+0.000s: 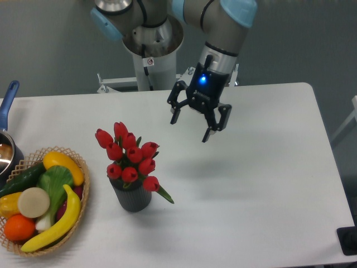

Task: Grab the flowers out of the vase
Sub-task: 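Move the open gripper down over the red tulip stems, then close the gripper around the tulip stems above the vase rim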

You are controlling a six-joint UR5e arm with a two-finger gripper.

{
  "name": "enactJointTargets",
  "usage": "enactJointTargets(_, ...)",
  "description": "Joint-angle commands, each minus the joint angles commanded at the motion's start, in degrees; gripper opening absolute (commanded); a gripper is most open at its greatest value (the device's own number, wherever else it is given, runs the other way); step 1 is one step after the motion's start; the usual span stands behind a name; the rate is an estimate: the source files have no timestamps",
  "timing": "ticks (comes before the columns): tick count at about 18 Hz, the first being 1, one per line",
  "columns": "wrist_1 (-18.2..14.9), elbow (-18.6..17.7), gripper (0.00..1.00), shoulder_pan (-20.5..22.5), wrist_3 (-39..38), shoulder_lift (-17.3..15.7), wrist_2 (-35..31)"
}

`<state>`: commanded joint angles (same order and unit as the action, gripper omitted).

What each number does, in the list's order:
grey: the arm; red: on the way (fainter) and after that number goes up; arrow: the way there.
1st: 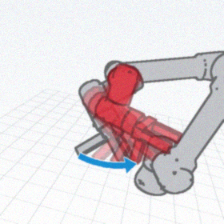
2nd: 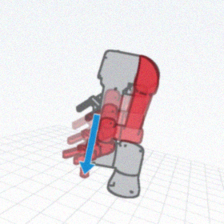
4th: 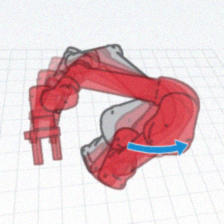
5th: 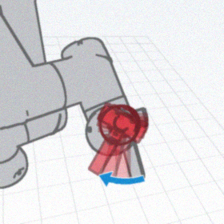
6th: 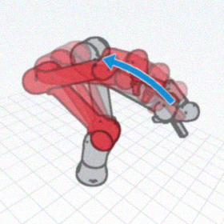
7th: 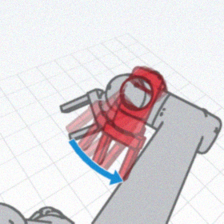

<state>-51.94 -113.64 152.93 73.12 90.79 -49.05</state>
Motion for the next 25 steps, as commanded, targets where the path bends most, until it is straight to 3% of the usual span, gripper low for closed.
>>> enactJointTargets(5,0.3,0.3,1.00,-1.8,-0.3,1.1,4.7)
enactJointTargets(11,1.0,0.5,1.00,-5.1,-0.8,3.6,5.1)
enactJointTargets(16,1.5,1.6,1.00,-5.4,-1.0,5.9,8.6)
enactJointTargets(25,3.0,3.9,1.00,-6.3,-3.0,9.0,8.8)
